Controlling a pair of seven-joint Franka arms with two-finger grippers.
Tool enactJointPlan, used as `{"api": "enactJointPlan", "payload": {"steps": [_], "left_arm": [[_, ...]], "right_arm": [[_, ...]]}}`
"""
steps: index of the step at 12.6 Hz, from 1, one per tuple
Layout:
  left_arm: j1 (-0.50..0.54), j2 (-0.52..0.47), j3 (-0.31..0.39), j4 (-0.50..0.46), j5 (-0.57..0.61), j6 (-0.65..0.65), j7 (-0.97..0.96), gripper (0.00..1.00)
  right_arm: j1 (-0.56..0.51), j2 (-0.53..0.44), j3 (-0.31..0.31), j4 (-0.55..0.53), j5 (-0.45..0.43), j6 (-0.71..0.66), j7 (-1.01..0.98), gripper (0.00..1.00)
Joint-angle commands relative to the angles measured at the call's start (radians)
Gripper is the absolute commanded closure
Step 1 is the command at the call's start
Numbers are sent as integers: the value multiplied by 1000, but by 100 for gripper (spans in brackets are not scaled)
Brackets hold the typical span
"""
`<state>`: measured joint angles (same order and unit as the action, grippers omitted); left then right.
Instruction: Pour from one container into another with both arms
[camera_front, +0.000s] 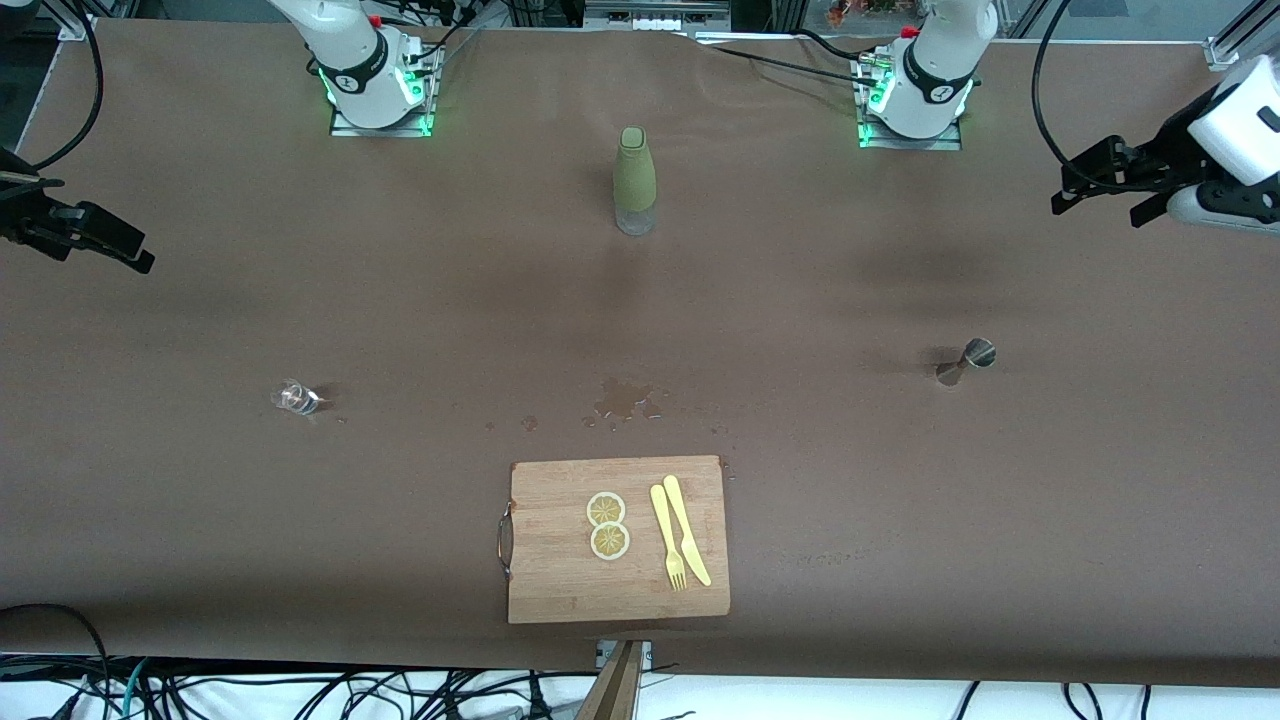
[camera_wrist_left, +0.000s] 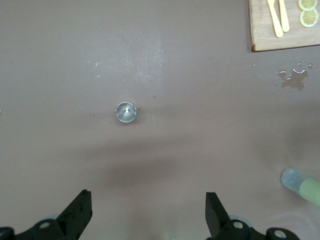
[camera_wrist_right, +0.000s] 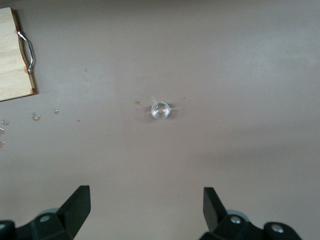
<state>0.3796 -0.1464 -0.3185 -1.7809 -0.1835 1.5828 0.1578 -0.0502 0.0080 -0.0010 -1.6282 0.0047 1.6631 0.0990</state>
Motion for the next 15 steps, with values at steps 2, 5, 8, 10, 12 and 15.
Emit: {"api": "enactJointPlan", "payload": {"steps": [2, 5, 8, 10, 12, 15], "left_arm": [[56, -22, -5, -37, -37, 49, 237, 0], [140, -19, -5, -86, -140, 107, 495, 0], [200, -18, -4, -158, -239, 173, 730, 0], [238, -13, -2, -199, -313, 195, 886, 0], [292, 22, 1, -216, -393, 201, 1067, 0], [381, 92, 1, -230, -494, 192, 1383, 0]], "right_arm": [[1, -16, -7, -15, 15, 3, -19, 0], [1, -16, -7, -15, 15, 3, -19, 0], [1, -16, -5, -15, 15, 3, -19, 0], [1, -14, -7, -13, 15, 1, -19, 0], [1, -14, -7, -13, 15, -3, -21, 0], [1, -8, -5, -10, 14, -14, -22, 0]]}}
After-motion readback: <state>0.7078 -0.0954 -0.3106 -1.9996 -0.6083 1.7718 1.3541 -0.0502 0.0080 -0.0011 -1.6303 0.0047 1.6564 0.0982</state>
